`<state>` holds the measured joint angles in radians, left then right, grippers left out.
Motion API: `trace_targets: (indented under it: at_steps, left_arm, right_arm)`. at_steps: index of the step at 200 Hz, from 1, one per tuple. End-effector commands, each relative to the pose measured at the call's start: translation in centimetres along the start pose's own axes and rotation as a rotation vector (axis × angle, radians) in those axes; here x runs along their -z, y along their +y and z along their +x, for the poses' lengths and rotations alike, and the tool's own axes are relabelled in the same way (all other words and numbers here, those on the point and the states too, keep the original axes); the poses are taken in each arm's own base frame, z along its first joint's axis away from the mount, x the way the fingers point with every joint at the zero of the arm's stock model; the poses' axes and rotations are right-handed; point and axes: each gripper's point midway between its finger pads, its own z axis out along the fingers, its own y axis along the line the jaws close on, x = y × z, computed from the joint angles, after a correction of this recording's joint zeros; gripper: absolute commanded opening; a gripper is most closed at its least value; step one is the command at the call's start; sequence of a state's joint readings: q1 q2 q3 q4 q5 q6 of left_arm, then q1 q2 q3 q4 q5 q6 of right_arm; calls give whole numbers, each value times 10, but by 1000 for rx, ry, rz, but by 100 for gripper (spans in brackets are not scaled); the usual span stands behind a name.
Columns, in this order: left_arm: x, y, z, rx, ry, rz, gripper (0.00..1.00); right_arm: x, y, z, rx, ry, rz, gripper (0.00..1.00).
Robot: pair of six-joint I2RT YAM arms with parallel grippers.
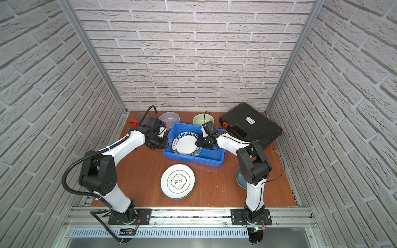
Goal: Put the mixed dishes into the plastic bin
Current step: 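Open both grippers and move them out of the bin toward the white plate stack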
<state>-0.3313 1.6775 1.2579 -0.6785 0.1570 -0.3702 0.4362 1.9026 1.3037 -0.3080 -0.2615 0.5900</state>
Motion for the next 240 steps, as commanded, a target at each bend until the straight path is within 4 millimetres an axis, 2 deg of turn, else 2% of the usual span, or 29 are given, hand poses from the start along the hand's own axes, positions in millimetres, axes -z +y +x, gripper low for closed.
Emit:
trace_targets:
  at_steps: [1, 72, 97, 124, 143, 170, 190, 213, 240]
  left_arm:
    - [7, -2, -8, -15, -21, -8, 38]
    - [31, -6, -9, -16, -57, 0, 42]
    - [42, -6, -6, -13, -74, -4, 46]
    - [56, -4, 2, -8, -83, -11, 50]
    - [63, -3, 14, 2, -73, -14, 50]
    - [68, 0, 39, 22, -50, -14, 49]
    - [70, 1, 60, 46, -24, -4, 47]
    - [72, 0, 86, 52, 10, -5, 46]
    - [72, -3, 111, 65, 36, 4, 43]
  right_arm:
    - [10, 2, -9, 45, -30, 23, 41]
    - [11, 0, -7, 53, -24, 34, 41]
    - [25, 3, -11, 83, -44, 43, 42]
    - [51, 9, -13, 139, -71, 51, 44]
    - [73, 16, -12, 177, -87, 41, 49]
    - [104, 23, -2, 215, -111, 11, 50]
    - [128, 19, 9, 229, -163, 57, 50]
    - [147, 28, 33, 278, -189, 45, 51]
    - [154, 40, 70, 292, -169, -38, 51]
